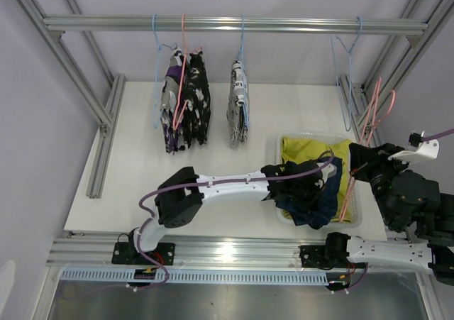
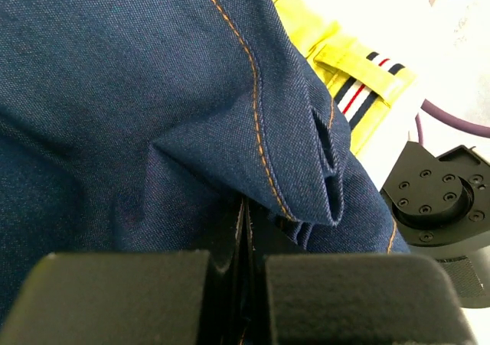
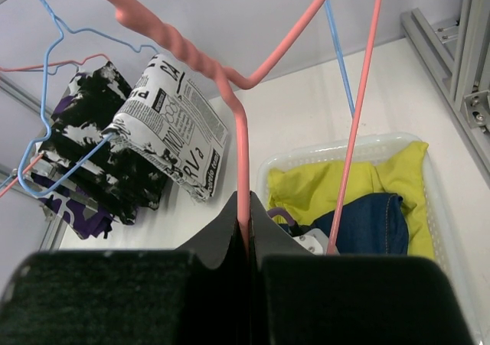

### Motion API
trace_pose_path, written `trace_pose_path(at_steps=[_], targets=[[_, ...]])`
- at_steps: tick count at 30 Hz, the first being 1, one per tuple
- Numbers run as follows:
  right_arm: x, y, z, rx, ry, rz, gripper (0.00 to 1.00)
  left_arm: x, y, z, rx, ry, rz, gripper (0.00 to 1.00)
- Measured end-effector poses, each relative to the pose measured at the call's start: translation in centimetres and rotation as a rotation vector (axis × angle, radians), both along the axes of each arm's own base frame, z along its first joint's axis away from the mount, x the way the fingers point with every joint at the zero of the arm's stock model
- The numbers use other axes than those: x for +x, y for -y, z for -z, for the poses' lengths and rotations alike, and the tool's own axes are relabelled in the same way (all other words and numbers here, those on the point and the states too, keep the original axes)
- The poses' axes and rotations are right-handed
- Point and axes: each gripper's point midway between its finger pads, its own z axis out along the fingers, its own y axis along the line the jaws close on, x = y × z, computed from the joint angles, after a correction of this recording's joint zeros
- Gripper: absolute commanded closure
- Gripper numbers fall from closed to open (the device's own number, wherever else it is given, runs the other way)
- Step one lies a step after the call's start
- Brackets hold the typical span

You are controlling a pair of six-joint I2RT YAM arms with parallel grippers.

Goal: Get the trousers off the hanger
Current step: Place the trousers in the bin.

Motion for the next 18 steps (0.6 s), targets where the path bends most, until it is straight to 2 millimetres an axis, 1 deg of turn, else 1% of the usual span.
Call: trace_pose_path(at_steps=[3,6,8,10,12,14,18], targets=[[0.0,0.0,0.0,0.0,0.0,-0.001,1.0,-0.2,-0.1,-0.3,0.0,0.013,0.001,0.99],[0.0,-0.1,0.0,0.001,-0.001,-0.006,1.0,-0.3,-0.8,-1.2,0.015,0.036,-0.003,0.99],[0.0,-0.3,-0.1,-0.001,-0.001,-0.01,1.0,-0.4,-1.8,-2.4,0.031,0.059,-0.004,1.0],[0.0,-0.5,-0.2,0.001,-0.001,-0.016,1.0,-0.6,-3.0,-4.0,0.043,0.08,-0.006,0.99],[0.0,-0.9,-0.5,0.001,-0.002,-0.025,1.0,-0.6,-4.3,-6.5,0.037,0.115,-0.015,0.99],[0.1,-1.4,-0.7,-0.001,-0.004,-0.036,1.0,-0.4,-5.8,-9.5,0.013,0.152,-0.029,0.99],[0.2,-2.6,-0.7,-0.014,-0.003,-0.069,1.0,-0.3,-9.4,-16.7,-0.091,0.236,-0.073,0.99]])
